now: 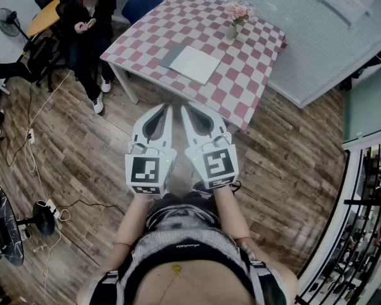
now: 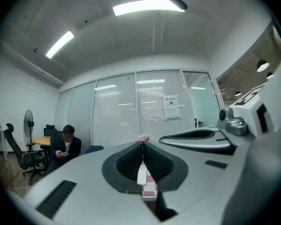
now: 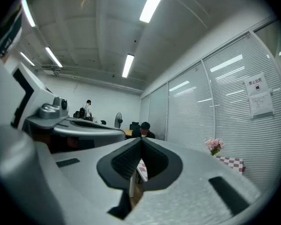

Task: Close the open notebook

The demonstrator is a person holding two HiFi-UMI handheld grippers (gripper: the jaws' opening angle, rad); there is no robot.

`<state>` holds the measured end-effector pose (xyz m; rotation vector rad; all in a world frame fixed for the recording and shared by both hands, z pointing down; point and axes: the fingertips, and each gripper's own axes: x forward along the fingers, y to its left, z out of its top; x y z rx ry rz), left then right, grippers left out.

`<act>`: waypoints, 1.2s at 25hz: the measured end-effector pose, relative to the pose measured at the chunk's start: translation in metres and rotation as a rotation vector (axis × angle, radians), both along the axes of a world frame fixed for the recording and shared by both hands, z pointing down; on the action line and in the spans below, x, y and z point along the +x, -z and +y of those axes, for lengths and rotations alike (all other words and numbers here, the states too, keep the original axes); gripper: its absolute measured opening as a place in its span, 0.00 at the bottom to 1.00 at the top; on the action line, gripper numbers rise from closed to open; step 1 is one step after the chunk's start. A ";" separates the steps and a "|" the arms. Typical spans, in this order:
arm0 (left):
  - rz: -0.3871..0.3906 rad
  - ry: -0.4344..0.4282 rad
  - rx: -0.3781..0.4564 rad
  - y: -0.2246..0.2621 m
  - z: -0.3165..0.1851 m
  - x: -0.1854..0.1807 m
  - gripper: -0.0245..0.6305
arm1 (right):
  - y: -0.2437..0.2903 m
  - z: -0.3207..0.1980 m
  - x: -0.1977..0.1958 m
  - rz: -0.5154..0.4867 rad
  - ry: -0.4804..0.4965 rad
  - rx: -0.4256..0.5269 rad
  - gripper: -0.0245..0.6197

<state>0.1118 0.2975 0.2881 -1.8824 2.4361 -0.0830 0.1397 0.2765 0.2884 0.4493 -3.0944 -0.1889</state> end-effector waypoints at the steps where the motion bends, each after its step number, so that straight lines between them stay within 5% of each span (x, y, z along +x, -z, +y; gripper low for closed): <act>1: 0.002 0.003 0.003 0.001 -0.001 0.002 0.05 | 0.001 -0.001 0.003 -0.004 0.002 -0.004 0.04; 13: 0.064 0.017 0.014 -0.002 -0.010 0.022 0.06 | -0.003 -0.008 0.025 -0.028 0.033 -0.032 0.15; 16: 0.074 0.022 0.012 -0.005 -0.011 0.023 0.19 | -0.003 -0.013 0.030 -0.032 0.034 -0.021 0.15; 30: 0.085 0.080 -0.015 -0.007 -0.015 0.038 0.20 | -0.010 -0.018 0.043 -0.028 0.096 -0.069 0.15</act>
